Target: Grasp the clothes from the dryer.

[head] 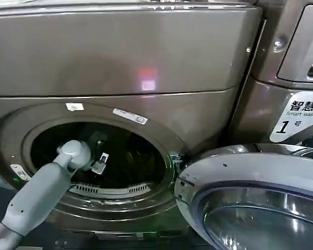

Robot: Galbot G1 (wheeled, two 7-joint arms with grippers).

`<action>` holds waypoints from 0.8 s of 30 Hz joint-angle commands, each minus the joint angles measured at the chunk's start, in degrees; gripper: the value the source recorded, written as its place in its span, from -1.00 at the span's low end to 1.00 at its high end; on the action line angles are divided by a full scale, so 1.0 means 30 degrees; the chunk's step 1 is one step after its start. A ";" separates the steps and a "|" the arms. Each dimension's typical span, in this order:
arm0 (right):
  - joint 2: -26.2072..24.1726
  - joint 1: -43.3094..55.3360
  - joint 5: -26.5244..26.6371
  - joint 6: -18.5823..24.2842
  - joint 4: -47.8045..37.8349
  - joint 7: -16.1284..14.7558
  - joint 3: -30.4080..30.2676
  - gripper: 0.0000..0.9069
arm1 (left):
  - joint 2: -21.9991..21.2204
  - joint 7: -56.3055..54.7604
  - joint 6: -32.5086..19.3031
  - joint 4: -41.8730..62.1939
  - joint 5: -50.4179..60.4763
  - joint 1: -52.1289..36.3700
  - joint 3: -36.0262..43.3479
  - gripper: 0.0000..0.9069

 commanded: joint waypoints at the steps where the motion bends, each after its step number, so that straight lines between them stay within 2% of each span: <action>1: -0.0032 0.0050 -0.0013 0.0031 -0.0063 -0.0008 -0.0094 1.00 | -0.0096 -0.0006 0.0462 -0.0002 0.0123 -0.0008 -0.0136 -0.77; 8: -0.0095 0.0144 -0.0003 0.0041 -0.0126 0.0004 -0.0257 1.00 | -0.0361 -0.0839 0.0968 -0.0404 -0.0294 -0.0184 -0.0316 -0.80; 13: -0.0133 0.0151 0.0032 0.0079 -0.0202 -0.0002 -0.0303 1.00 | -0.0438 -0.3247 0.2024 -0.1162 -0.0920 0.0005 -0.0461 -0.87; 16: -0.0178 0.0106 0.0102 0.0107 -0.0296 -0.0001 -0.0222 1.00 | -0.0643 -0.6127 0.3917 -0.1758 -0.1479 0.0259 -0.0499 -0.90; 19: -0.0243 0.0114 0.0174 0.0121 -0.0364 -0.0001 -0.0221 1.00 | -0.1150 -0.8879 0.6697 -0.2398 -0.2215 0.0635 -0.0391 -0.95; 24: -0.0388 0.0025 0.0344 0.0146 -0.0516 -0.0018 -0.0124 1.00 | -0.1921 -1.2810 0.9372 -0.2905 -0.3162 0.1225 -0.0553 -1.00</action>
